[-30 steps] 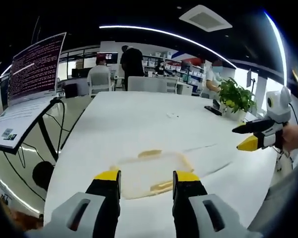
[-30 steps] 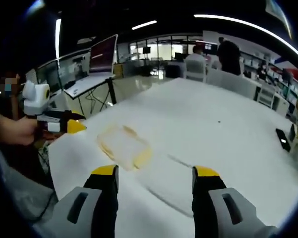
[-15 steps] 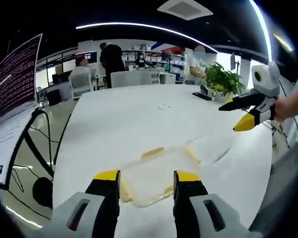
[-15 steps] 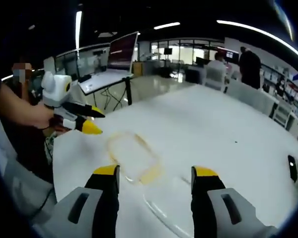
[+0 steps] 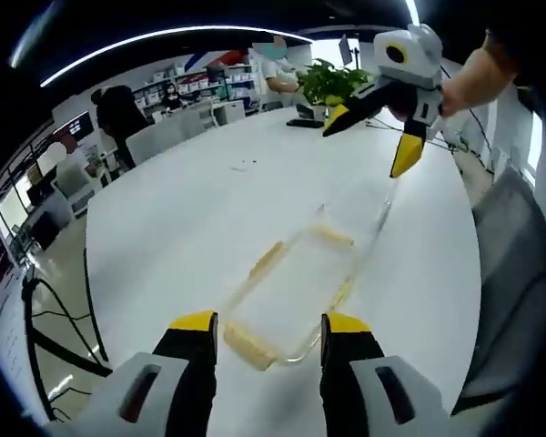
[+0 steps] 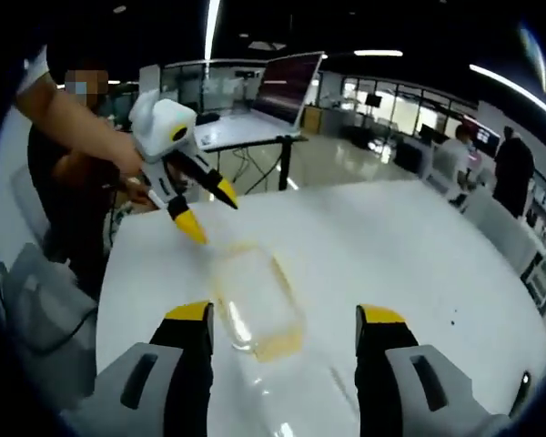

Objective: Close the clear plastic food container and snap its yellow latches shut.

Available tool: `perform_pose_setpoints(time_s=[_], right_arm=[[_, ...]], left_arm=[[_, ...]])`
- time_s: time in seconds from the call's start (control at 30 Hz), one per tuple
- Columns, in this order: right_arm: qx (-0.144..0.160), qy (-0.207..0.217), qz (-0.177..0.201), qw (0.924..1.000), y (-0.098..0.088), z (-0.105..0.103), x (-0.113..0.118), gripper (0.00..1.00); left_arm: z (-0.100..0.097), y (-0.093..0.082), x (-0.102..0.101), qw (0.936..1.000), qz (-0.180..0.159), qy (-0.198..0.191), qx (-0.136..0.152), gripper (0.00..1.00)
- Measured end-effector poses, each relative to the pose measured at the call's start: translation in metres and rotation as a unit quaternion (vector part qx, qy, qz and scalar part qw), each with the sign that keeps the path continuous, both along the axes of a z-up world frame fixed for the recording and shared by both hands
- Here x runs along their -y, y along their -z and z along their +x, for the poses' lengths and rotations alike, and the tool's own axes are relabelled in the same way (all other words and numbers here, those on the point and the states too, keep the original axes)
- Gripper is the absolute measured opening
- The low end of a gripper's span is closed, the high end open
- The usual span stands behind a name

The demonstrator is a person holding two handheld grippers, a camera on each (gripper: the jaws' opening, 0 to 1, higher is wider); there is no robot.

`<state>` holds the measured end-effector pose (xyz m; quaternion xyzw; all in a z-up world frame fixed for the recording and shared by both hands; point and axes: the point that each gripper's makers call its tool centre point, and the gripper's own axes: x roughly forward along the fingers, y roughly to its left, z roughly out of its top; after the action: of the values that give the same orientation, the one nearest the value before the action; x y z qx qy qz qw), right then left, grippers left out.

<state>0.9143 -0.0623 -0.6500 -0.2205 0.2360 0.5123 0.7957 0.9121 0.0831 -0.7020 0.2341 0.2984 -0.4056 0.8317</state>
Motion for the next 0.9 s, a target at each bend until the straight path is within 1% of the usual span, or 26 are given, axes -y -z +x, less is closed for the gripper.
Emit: perform_pose_setpoints(time_s=[0.03, 0.07, 0.13, 0.17, 0.23, 0.27, 0.33, 0.37, 0.43, 0.47, 0.53, 0.57, 0.67, 0.7, 0.77, 0.87, 0.9], right_arm=[[-0.001, -0.01, -0.006, 0.9999, 0.0, 0.001, -0.003, 0.6], [0.0, -0.015, -0.007, 0.9999, 0.0, 0.002, -0.006, 0.61], [0.0, -0.028, -0.003, 0.9996, -0.002, 0.003, -0.012, 0.61], [-0.006, -0.038, -0.009, 0.9992, 0.0, 0.002, -0.014, 0.61], [-0.005, -0.056, -0.02, 0.9982, 0.004, -0.001, -0.017, 0.61], [-0.009, -0.063, -0.028, 0.9976, 0.007, -0.003, -0.017, 0.61], [-0.02, -0.079, -0.038, 0.9959, 0.014, -0.008, -0.018, 0.61], [-0.029, -0.093, -0.052, 0.9939, 0.021, -0.011, -0.018, 0.61], [-0.031, -0.111, -0.068, 0.991, 0.026, -0.014, -0.018, 0.62], [-0.032, -0.115, -0.077, 0.9899, 0.028, -0.014, -0.019, 0.62], [-0.042, -0.121, -0.084, 0.9883, 0.031, -0.015, -0.022, 0.62], [-0.042, -0.121, -0.087, 0.988, 0.034, -0.011, -0.023, 0.62], [-0.027, -0.142, -0.125, 0.9816, 0.042, -0.006, -0.021, 0.61], [-0.028, -0.149, -0.136, 0.9791, 0.045, -0.004, -0.021, 0.6], [-0.048, -0.159, -0.151, 0.9745, 0.052, -0.005, -0.021, 0.6], [-0.048, -0.172, -0.162, 0.9703, 0.058, -0.005, -0.022, 0.61], [-0.056, -0.183, -0.173, 0.9661, 0.062, -0.007, -0.022, 0.61]], left_arm=[[0.0, 0.001, -0.001, 0.9998, 0.011, 0.016, -0.004, 0.4], [0.001, 0.001, -0.001, 0.9995, 0.019, 0.026, -0.003, 0.41], [0.004, 0.0, 0.0, 0.9987, 0.026, 0.044, -0.003, 0.42], [0.004, 0.0, 0.0, 0.9981, 0.03, 0.055, -0.004, 0.42], [0.003, 0.0, 0.0, 0.9951, 0.049, 0.086, -0.008, 0.42], [0.003, 0.001, 0.0, 0.9943, 0.054, 0.092, -0.01, 0.42], [-0.002, 0.003, -0.001, 0.9883, 0.072, 0.132, -0.027, 0.43], [-0.003, 0.003, -0.001, 0.9862, 0.077, 0.143, -0.031, 0.43], [-0.005, 0.006, -0.004, 0.9803, 0.092, 0.169, -0.044, 0.44], [-0.006, 0.009, -0.008, 0.9767, 0.102, 0.18, -0.057, 0.44], [-0.002, 0.011, -0.012, 0.9724, 0.12, 0.192, -0.056, 0.45], [-0.001, 0.011, -0.013, 0.9719, 0.12, 0.194, -0.058, 0.45], [0.003, 0.011, -0.013, 0.9701, 0.121, 0.201, -0.062, 0.45], [0.005, 0.011, -0.012, 0.9691, 0.123, 0.205, -0.063, 0.45], [0.004, 0.011, -0.011, 0.9661, 0.127, 0.213, -0.071, 0.45], [0.002, 0.015, -0.01, 0.9604, 0.134, 0.23, -0.082, 0.46], [0.001, 0.016, -0.01, 0.9585, 0.135, 0.236, -0.087, 0.46]])
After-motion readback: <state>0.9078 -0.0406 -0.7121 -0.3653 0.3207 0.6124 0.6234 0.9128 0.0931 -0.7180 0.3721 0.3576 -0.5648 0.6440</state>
